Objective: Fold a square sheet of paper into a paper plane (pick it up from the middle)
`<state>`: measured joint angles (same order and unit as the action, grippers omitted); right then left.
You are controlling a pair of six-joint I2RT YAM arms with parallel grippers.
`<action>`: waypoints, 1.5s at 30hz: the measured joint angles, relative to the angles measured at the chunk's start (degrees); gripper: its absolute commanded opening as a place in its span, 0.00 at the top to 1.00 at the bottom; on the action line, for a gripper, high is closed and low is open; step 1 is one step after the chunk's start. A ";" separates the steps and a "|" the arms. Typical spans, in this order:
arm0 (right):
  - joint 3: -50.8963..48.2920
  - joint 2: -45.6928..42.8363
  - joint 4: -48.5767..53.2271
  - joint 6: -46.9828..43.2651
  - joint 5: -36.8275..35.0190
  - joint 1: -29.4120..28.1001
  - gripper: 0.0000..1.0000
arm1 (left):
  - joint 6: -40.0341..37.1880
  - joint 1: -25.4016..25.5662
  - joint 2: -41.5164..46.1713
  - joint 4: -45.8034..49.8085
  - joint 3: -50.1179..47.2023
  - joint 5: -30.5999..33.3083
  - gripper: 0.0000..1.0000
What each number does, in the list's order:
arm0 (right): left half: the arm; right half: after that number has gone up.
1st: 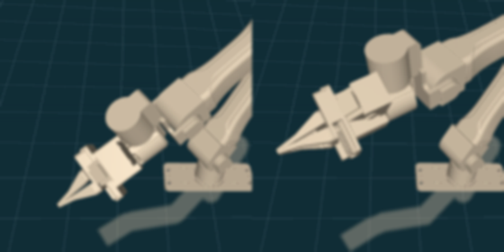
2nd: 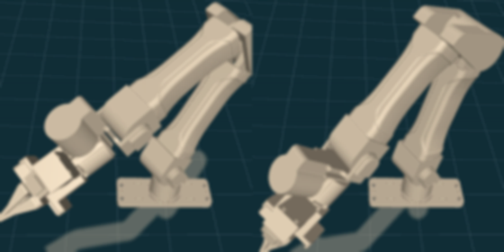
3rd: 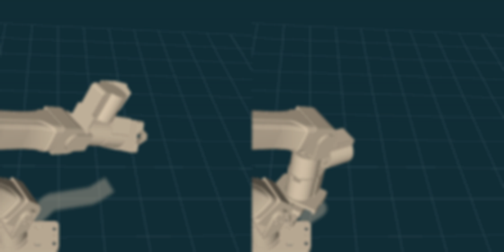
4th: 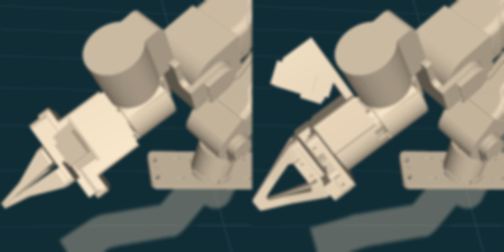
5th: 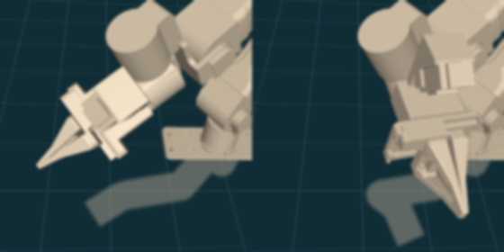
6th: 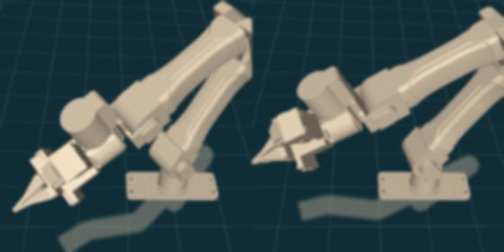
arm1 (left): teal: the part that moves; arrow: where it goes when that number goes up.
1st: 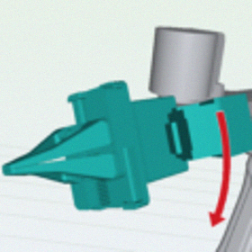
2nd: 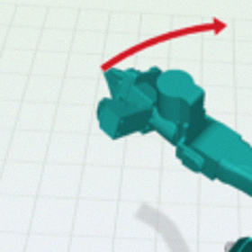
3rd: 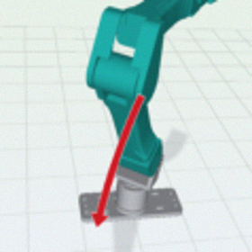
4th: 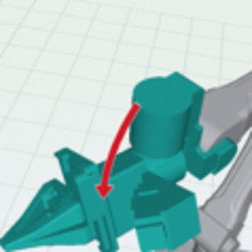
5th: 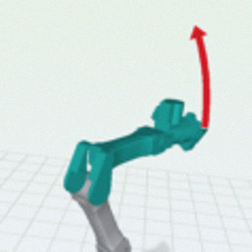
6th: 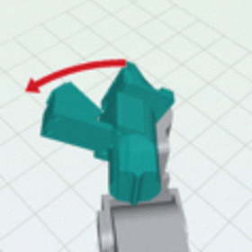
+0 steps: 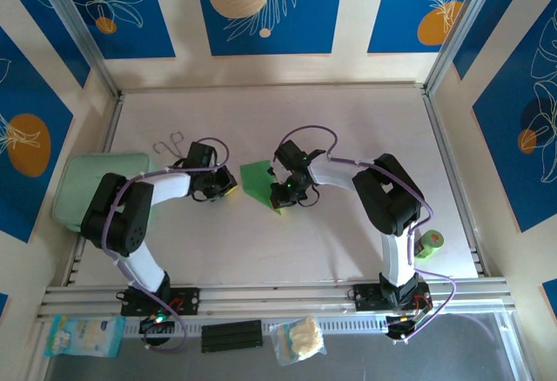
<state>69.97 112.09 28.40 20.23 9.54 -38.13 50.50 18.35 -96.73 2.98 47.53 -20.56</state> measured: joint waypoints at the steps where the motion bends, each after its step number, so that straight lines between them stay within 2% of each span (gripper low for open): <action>1: 0.04 0.11 0.13 0.20 0.17 0.11 1.00 | 0.13 0.24 0.85 0.13 0.20 0.02 0.89; 8: 0.07 0.42 0.13 1.27 2.05 1.01 1.00 | 2.80 5.66 3.37 -1.81 1.66 0.00 0.89; 14: 0.07 0.63 0.11 1.44 3.50 1.62 1.00 | 5.01 10.38 -1.46 -4.02 1.66 -0.39 0.91; 19: 0.07 0.63 0.07 1.22 4.22 2.10 1.00 | 4.96 10.54 -5.14 -1.44 2.95 -0.35 0.93; 31: 1.64 0.44 -1.81 0.13 7.41 2.43 1.00 | 4.94 10.54 -6.62 2.69 6.19 0.70 0.94; 45: 2.91 3.34 -1.97 -1.49 7.41 2.21 1.00 | 4.94 10.54 -7.58 4.98 7.89 0.74 0.96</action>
<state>72.88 115.44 26.44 18.74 16.95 -35.92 55.44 28.88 -104.31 7.97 55.42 -19.81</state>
